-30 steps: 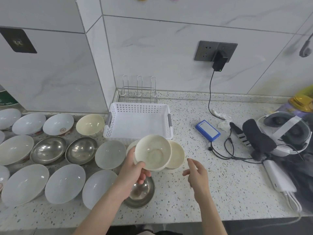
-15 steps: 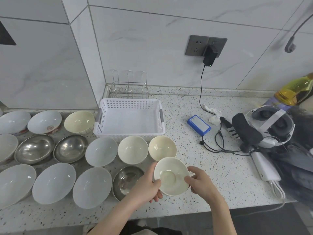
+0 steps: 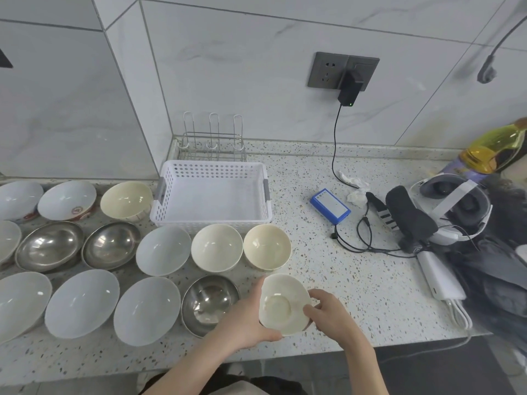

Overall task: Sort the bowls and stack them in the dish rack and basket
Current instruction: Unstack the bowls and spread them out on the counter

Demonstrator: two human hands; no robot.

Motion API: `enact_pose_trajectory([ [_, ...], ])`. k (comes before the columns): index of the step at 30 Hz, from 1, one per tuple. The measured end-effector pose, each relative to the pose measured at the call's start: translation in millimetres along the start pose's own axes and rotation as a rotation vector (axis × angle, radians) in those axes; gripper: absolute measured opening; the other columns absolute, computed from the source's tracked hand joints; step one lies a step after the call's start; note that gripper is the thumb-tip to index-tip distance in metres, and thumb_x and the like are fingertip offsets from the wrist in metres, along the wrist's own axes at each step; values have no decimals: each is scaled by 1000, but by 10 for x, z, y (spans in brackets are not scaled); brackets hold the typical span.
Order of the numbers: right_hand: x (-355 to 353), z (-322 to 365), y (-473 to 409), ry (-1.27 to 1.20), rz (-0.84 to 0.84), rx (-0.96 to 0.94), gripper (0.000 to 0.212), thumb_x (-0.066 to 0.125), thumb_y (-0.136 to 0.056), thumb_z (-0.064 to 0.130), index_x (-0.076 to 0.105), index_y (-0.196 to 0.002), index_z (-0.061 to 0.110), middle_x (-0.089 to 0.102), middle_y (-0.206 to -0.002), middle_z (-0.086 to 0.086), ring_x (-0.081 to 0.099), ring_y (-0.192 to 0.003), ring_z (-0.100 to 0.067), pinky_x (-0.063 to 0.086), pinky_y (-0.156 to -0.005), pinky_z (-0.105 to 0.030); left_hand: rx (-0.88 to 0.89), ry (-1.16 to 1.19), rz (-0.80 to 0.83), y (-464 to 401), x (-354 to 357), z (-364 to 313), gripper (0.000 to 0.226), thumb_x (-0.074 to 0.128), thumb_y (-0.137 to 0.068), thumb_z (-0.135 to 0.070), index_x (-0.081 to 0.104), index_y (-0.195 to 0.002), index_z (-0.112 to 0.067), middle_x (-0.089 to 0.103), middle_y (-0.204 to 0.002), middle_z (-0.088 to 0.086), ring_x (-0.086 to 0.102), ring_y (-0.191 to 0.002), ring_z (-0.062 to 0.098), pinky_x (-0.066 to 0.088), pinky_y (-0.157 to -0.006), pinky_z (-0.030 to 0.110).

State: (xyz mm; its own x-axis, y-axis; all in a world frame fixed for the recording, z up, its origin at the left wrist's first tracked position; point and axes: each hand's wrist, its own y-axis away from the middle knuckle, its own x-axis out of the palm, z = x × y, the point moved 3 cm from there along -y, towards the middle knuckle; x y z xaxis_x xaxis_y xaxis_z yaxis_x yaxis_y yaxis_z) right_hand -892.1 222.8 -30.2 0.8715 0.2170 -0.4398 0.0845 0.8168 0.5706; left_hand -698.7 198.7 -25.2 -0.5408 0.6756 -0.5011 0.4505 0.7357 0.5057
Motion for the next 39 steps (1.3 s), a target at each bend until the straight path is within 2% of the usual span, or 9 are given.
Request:
enact_pose_trajectory([
  [5, 9, 13, -59, 53, 49, 7, 29, 50, -85, 12, 60, -103, 33, 73, -66, 1, 53, -43, 3, 36, -43, -15, -50, -105, -53, 6, -8, -10, 105, 79, -66, -38, 9, -145, -45, 51, -83, -18, 54, -70, 4, 43, -54, 19],
  [13, 85, 62, -151, 62, 68, -7, 31, 51, -84, 18, 59, -110, 33, 74, -70, -3, 49, -40, -1, 38, -44, -19, -173, -362, -138, 4, -83, 9, 104, 74, -66, -52, 7, -144, -38, 58, -92, -9, 63, -93, 19, 43, -64, 29],
  [16, 99, 83, -185, 74, 70, -11, 29, 51, -85, 20, 58, -108, 36, 73, -68, -2, 42, -36, -3, 37, -42, -19, -202, -403, -134, -9, -96, 16, 105, 74, -66, -54, 7, -145, -35, 63, -96, -7, 63, -91, 19, 42, -63, 30],
  [25, 142, 97, -192, 90, 32, 32, 31, 49, -86, 20, 58, -114, 29, 69, -67, 2, 50, -40, 2, 40, -46, -21, -177, -358, -130, 16, -95, 50, 104, 72, -68, -57, 5, -144, -35, 62, -93, -7, 61, -86, 19, 39, -61, 29],
  [27, 141, 118, -171, 100, 23, 52, 30, 50, -88, 22, 58, -116, 29, 69, -72, 2, 53, -44, 1, 42, -47, -20, -171, -351, -123, 27, -95, 53, 104, 72, -68, -57, 5, -144, -35, 55, -84, -10, 56, -78, 17, 38, -58, 28],
  [30, 116, 148, -124, 158, 9, 92, 32, 52, -91, 38, 58, -121, 27, 71, -79, 3, 58, -54, -1, 43, -51, -21, -158, -339, -124, 33, -94, 94, 110, 67, -71, -63, -2, -150, -31, 60, -91, -8, 64, -90, 18, 42, -61, 29],
  [33, 69, 191, -89, 293, -48, 114, 46, 48, -91, 55, 54, -127, 28, 72, -95, 2, 64, -80, -11, 47, -65, -27, -127, -274, -217, 83, -202, 157, 109, 54, -77, -73, -11, -153, -29, 68, -96, -4, 66, -85, 15, 49, -63, 29],
  [36, 47, 294, -71, 405, -149, 143, 52, 43, -93, 57, 52, -132, 24, 69, -107, 2, 63, -94, -15, 47, -74, -29, -102, -137, -374, 203, -508, 273, 81, 46, -87, -68, 15, -151, -29, 67, -79, -7, 64, -78, 13, 55, -70, 34],
  [39, 89, 530, -64, 528, -307, 156, 45, 42, -96, 48, 52, -133, 24, 66, -113, 1, 61, -97, -19, 42, -73, -28, -116, -26, -470, 374, -868, 489, 48, 41, -94, -60, 48, -135, -35, 67, -78, -10, 63, -75, 4, 53, -67, 28],
])
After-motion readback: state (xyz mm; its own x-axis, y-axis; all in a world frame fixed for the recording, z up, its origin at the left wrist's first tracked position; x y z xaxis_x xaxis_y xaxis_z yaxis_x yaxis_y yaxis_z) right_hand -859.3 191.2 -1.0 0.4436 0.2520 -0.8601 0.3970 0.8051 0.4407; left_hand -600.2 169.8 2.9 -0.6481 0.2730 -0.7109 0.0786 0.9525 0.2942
